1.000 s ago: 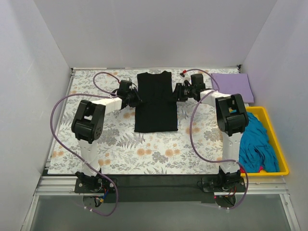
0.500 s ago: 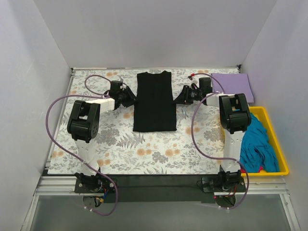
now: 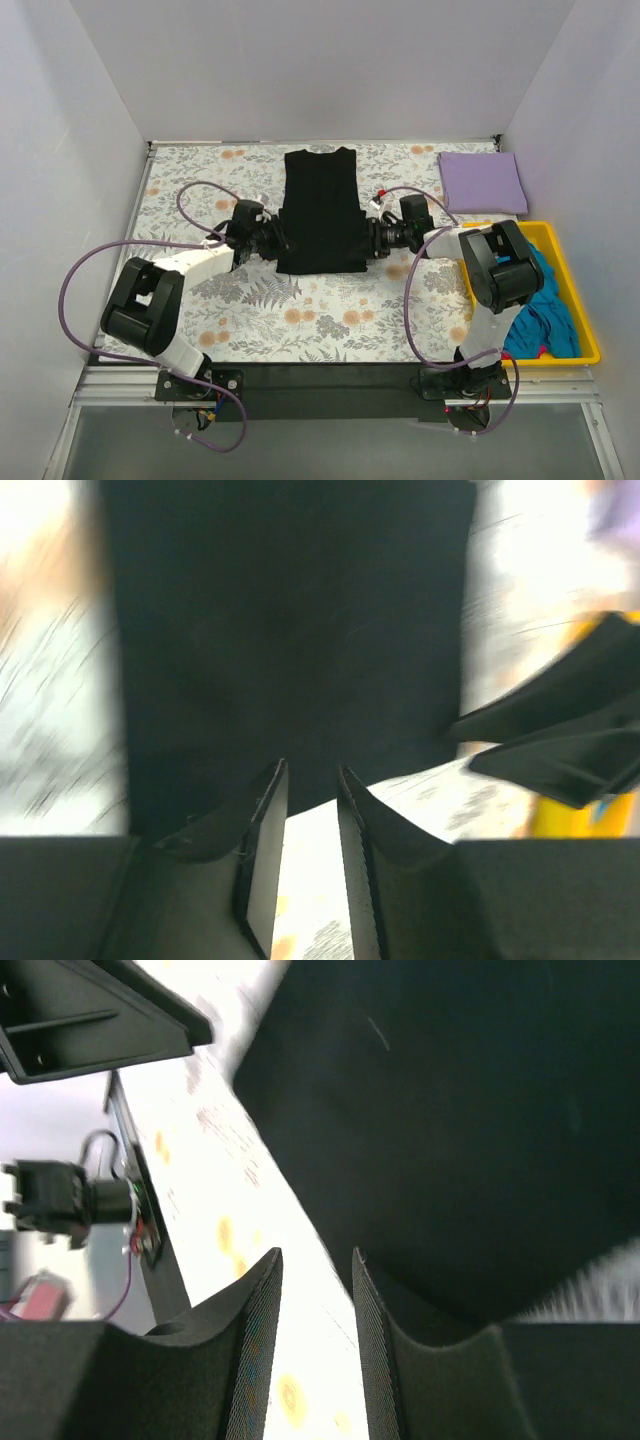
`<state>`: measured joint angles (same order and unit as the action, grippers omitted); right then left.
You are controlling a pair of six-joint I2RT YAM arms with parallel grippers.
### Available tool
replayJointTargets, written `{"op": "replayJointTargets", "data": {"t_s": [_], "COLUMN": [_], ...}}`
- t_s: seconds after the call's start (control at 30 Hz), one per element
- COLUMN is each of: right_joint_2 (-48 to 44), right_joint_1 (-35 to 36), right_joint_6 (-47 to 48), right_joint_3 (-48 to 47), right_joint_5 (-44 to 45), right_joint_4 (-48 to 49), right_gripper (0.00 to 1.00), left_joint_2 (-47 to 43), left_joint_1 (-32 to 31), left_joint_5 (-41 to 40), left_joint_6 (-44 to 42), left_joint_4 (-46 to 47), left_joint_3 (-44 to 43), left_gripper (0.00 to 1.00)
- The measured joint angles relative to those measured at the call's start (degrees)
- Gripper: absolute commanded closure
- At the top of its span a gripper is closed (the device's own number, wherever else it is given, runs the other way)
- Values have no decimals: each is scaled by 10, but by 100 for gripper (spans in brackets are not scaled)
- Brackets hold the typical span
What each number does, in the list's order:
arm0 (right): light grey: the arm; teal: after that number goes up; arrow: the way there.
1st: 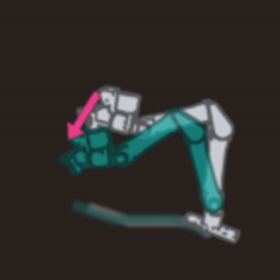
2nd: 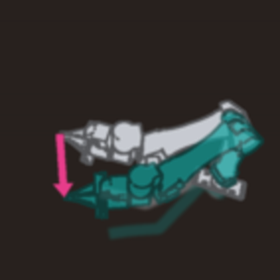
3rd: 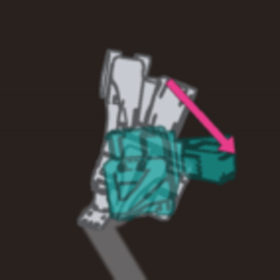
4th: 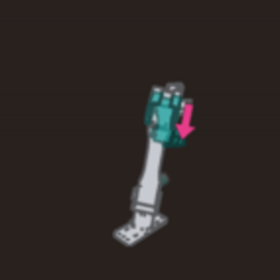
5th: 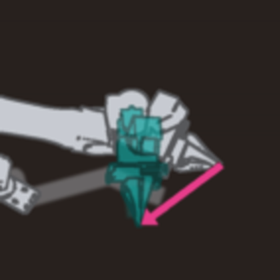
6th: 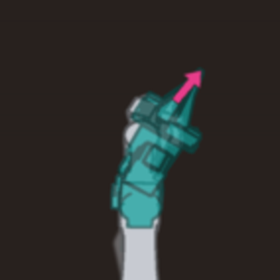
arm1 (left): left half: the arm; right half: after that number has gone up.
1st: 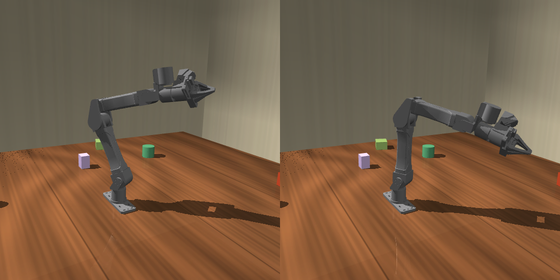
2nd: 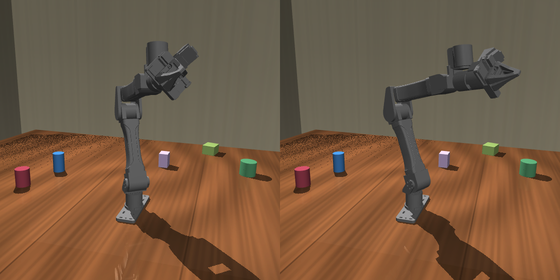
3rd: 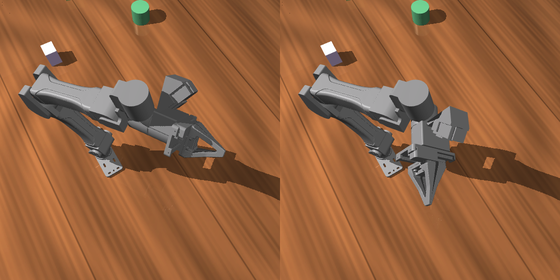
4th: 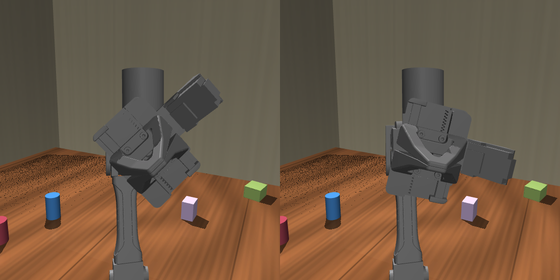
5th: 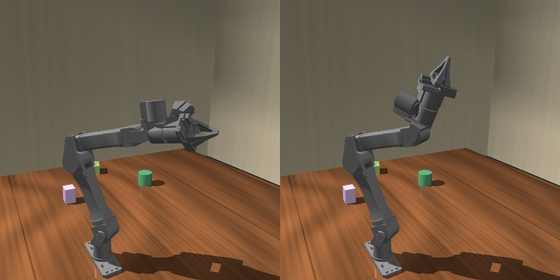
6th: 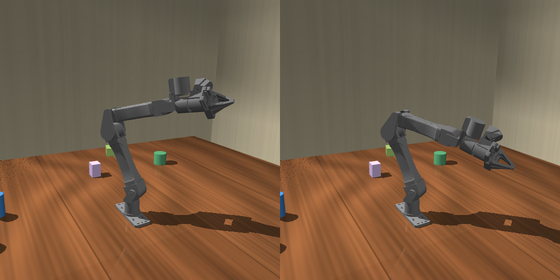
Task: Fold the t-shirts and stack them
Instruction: Fold the tshirt
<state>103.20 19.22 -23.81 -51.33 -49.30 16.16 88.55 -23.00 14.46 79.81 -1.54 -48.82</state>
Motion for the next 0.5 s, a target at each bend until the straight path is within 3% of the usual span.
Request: {"op": "replayJointTargets", "data": {"t_s": [0.17, 0.33, 0.5], "right_joint_2": [58, 47, -2], "right_joint_1": [-23, -50, -47], "right_joint_6": [-4, -3, -7], "right_joint_3": [53, 80, 98], "right_joint_5": [-32, -48, -22], "right_joint_4": [17, 37, 21], "right_gripper": [60, 61, 60], "left_joint_2": [20, 0, -45], "left_joint_1": [12, 29, 32], "left_joint_5": [2, -12, -21], "left_joint_6": [43, 55, 50], "left_joint_4": [-27, -61, -104], "left_joint_3": [88, 90, 98], "left_gripper": [82, 83, 75]}}
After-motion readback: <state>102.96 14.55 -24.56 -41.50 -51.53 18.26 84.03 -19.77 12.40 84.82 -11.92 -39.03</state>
